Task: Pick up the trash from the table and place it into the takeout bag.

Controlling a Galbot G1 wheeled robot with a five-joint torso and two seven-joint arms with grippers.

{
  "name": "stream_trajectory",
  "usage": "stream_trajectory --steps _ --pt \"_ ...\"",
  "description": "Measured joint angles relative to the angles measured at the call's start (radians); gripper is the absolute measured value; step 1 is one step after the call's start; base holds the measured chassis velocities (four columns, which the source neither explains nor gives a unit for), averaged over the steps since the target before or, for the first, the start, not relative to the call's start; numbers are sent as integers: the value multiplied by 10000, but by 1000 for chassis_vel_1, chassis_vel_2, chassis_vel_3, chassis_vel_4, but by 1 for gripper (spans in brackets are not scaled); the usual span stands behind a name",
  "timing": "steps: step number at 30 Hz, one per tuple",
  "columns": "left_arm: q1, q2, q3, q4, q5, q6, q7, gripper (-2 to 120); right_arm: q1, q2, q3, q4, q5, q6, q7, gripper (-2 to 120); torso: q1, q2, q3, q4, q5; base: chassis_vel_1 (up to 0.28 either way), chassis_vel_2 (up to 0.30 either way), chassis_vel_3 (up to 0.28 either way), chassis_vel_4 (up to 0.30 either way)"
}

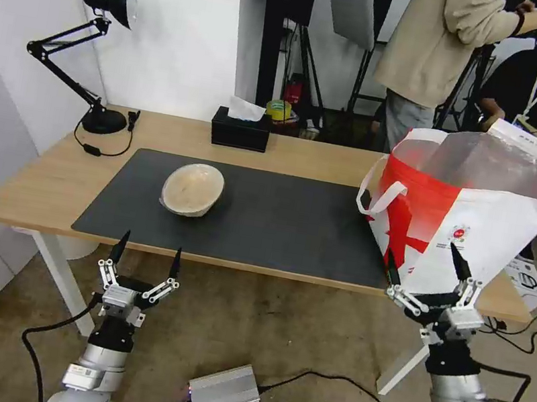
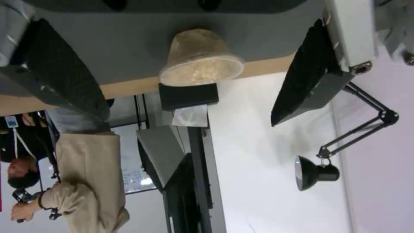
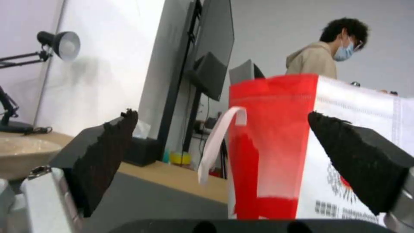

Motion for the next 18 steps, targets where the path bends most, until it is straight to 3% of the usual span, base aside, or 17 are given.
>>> stream_trajectory --steps 18 --pt "-60 -16 -81 62 -41 20 -2 100 -520 100 -191 -18 -305 306 -114 100 0 0 0 0 0 0 0 0 0"
